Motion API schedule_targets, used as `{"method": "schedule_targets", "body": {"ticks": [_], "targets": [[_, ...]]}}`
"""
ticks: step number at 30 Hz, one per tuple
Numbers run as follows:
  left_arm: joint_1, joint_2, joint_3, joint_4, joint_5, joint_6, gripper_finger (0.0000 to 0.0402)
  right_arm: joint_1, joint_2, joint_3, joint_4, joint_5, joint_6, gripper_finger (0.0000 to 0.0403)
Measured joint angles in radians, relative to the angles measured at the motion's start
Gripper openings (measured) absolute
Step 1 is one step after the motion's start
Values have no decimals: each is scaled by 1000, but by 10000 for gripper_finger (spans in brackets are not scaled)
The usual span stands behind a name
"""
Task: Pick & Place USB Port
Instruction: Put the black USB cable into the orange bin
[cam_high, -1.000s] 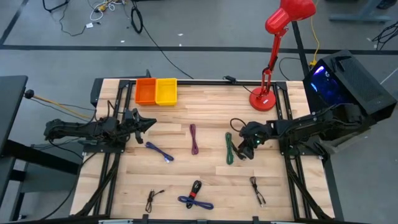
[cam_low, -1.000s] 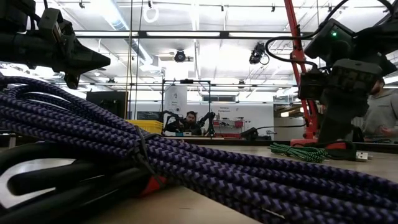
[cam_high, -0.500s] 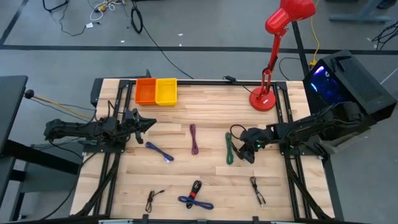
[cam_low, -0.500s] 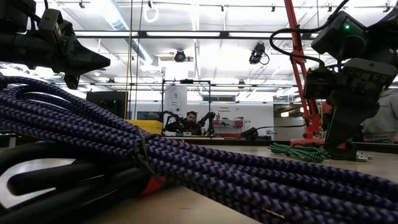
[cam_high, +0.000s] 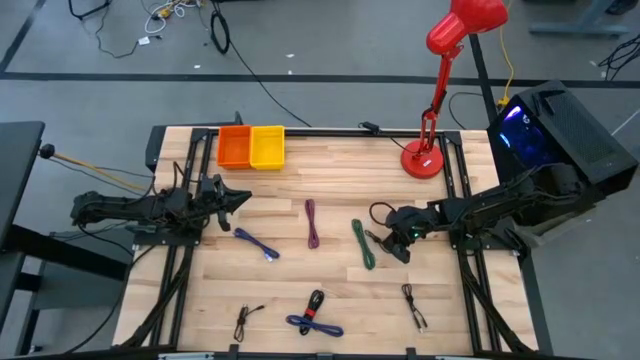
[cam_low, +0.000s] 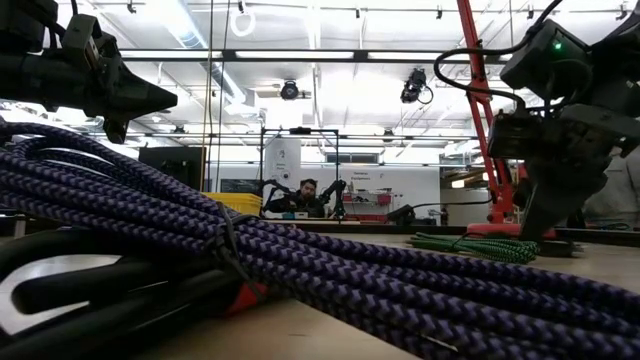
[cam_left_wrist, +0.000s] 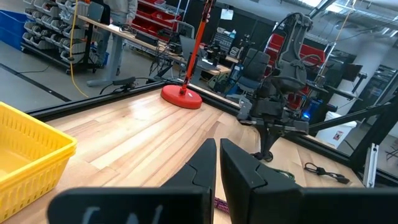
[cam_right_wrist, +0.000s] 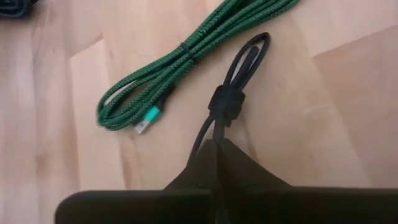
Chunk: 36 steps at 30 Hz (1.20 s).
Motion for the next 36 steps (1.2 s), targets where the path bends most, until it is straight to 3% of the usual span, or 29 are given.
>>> {"method": "schedule_targets", "body": {"ticks": [9,20,24,29,36], "targets": [[0,0,0,0,0,0,25,-104,-5,30,-27,45,-117,1],[0,0,0,33,3,-36,25,-248,-6,364,-78,42,-447,0],[0,0,0,132,63,-37,25,-259,10,446,68,33,-506,0],[0,14,0,206,83,-1,25,-254,91,516,274,-93,-533,0],[0,137,0,361,106,21,25,-235,281,645,330,-113,-558,0]]}}
